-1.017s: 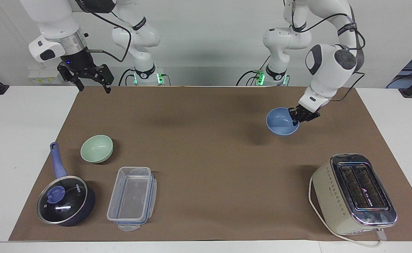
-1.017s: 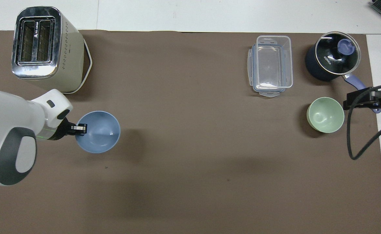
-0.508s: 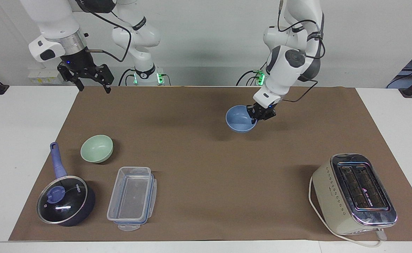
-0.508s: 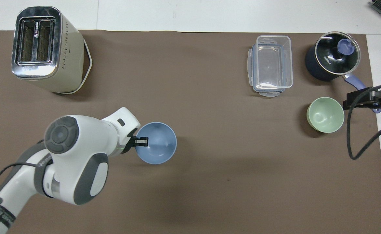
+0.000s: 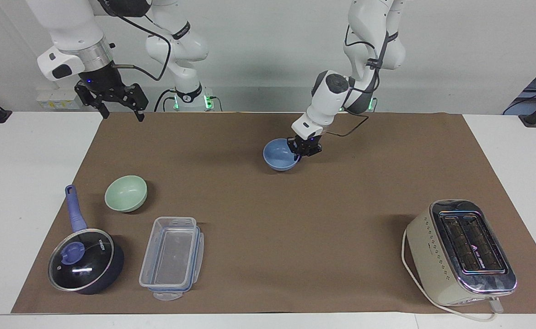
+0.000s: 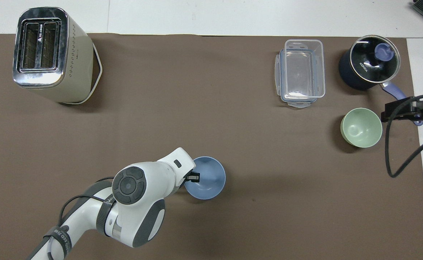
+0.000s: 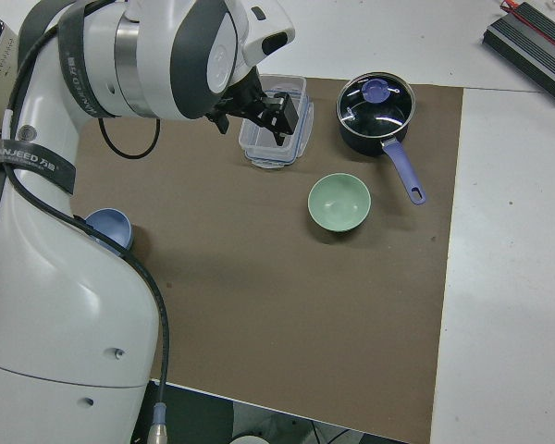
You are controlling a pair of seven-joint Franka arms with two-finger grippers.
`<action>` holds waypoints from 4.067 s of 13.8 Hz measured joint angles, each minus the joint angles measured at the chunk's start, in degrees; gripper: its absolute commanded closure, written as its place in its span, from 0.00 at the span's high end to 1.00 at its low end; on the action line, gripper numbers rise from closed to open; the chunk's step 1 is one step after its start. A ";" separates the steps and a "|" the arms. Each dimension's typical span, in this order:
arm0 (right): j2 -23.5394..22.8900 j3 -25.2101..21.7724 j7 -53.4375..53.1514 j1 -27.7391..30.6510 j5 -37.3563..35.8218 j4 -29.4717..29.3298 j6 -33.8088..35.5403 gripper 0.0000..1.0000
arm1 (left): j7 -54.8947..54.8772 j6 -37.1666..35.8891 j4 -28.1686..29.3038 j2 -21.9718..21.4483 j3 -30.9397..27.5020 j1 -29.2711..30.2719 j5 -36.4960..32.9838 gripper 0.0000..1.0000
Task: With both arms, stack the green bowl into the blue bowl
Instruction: 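Release the blue bowl and retract the left gripper to rest, then reach the right gripper down and grasp the green bowl rim, then carry the green bowl with the right gripper over the blue bowl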
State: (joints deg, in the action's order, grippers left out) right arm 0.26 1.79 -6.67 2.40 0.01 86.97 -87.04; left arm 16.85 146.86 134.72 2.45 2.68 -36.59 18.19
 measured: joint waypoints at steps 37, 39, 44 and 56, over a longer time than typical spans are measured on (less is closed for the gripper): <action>-18.07 -1.11 20.87 16.57 0.00 22.44 -41.84 0.95 | -18.76 -57.65 -43.56 -1.52 -1.60 35.25 -16.16 1.00; -18.11 -1.02 21.61 16.61 0.00 23.13 -41.84 0.85 | -18.76 -57.65 -43.56 -1.52 -1.60 35.25 -16.16 1.00; -18.08 -0.76 24.83 16.59 0.00 24.17 -41.83 0.21 | -18.75 -57.66 -43.56 -1.52 -1.60 35.25 -16.18 1.00; -13.32 2.75 25.46 15.95 3.40 23.92 -33.96 0.00 | -18.74 -57.66 -43.56 -1.52 -1.60 35.25 -16.19 1.00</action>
State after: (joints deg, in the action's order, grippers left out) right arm -13.06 4.54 18.79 18.35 3.41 110.89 -121.00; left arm -1.89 89.20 91.16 0.93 1.08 -1.34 2.01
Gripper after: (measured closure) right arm 0.956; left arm 0.000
